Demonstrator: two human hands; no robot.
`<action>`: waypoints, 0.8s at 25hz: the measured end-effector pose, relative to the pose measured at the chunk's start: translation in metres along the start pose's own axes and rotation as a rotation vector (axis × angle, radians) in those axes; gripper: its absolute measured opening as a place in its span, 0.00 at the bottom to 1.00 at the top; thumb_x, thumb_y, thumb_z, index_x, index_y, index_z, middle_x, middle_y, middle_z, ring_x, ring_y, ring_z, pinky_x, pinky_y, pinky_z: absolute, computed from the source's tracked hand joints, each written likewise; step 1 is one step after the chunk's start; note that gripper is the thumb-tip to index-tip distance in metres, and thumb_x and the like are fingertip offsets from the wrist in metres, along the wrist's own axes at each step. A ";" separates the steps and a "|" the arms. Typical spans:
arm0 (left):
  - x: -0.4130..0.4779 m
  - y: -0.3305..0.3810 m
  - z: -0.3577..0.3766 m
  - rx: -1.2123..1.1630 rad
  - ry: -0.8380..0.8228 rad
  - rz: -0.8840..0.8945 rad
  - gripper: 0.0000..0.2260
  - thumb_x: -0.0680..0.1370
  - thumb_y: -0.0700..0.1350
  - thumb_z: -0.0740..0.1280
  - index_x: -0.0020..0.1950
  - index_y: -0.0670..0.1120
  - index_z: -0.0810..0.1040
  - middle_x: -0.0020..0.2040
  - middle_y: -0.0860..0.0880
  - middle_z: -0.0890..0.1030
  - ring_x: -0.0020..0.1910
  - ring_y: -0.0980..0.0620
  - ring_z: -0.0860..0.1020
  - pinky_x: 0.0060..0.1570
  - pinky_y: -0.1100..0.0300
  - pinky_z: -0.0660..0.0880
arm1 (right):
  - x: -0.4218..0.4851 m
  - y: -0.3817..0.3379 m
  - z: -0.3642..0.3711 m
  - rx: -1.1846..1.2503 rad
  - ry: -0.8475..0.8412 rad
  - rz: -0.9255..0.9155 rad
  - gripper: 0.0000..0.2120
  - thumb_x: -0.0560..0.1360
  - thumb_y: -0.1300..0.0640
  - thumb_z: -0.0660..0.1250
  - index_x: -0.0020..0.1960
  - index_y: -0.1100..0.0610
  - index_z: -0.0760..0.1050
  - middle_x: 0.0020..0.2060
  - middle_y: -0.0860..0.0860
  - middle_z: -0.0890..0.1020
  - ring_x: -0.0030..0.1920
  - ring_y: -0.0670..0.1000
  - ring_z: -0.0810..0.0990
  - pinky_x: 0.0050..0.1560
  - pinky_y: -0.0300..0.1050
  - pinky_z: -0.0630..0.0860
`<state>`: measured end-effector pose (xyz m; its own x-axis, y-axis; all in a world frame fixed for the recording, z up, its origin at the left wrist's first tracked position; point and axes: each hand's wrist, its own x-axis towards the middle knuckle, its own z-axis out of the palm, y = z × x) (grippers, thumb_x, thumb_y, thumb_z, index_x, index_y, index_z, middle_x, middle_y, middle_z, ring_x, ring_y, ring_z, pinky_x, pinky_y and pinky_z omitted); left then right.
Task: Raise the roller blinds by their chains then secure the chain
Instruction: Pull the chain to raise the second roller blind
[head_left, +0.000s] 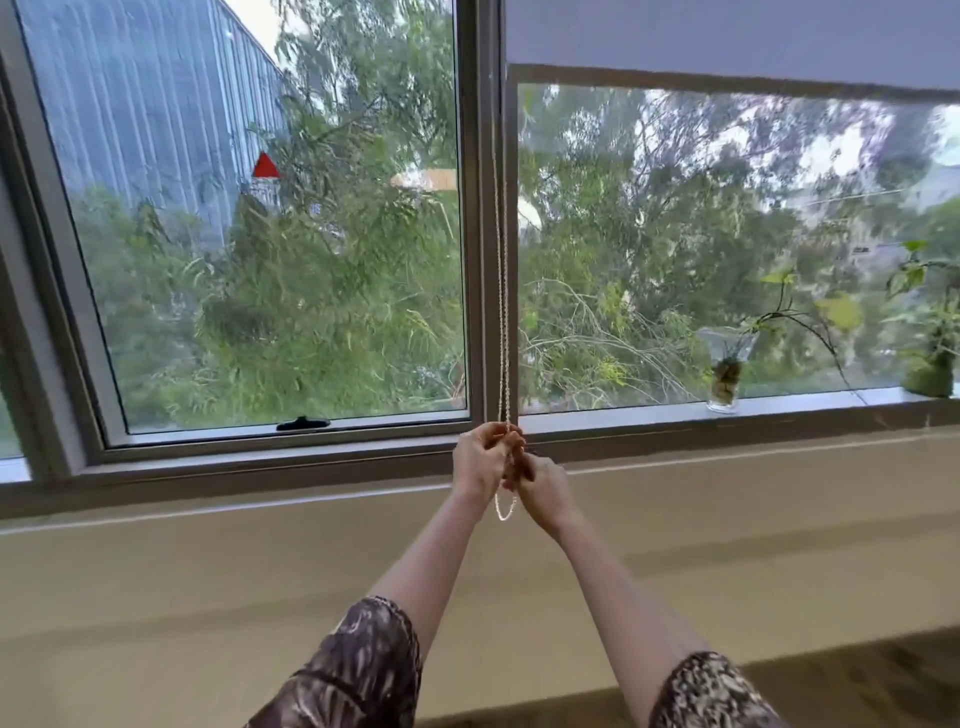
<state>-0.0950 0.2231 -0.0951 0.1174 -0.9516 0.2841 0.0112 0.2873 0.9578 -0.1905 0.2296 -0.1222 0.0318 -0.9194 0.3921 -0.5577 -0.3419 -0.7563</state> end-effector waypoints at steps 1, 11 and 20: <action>0.005 -0.009 -0.001 0.021 0.012 0.004 0.04 0.76 0.33 0.67 0.49 0.36 0.81 0.38 0.46 0.81 0.34 0.55 0.77 0.36 0.61 0.75 | 0.003 0.005 0.006 -0.021 0.002 0.005 0.08 0.73 0.66 0.62 0.42 0.65 0.79 0.41 0.63 0.85 0.43 0.62 0.81 0.41 0.52 0.72; 0.087 -0.123 -0.034 0.111 -0.014 -0.057 0.05 0.72 0.29 0.69 0.43 0.38 0.80 0.37 0.44 0.80 0.36 0.51 0.76 0.36 0.67 0.75 | 0.066 0.082 0.099 -0.015 0.003 0.120 0.05 0.73 0.61 0.67 0.40 0.61 0.81 0.41 0.61 0.85 0.43 0.59 0.82 0.37 0.44 0.63; 0.168 -0.202 -0.055 0.320 -0.086 -0.086 0.04 0.71 0.37 0.73 0.44 0.44 0.83 0.42 0.46 0.86 0.41 0.53 0.82 0.52 0.56 0.79 | 0.115 0.133 0.156 0.069 0.092 0.250 0.05 0.73 0.62 0.68 0.47 0.58 0.82 0.42 0.55 0.86 0.45 0.54 0.83 0.47 0.45 0.74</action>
<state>-0.0231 0.0111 -0.2436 0.0450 -0.9805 0.1911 -0.2964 0.1695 0.9399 -0.1316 0.0477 -0.2591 -0.1767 -0.9564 0.2324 -0.4805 -0.1223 -0.8684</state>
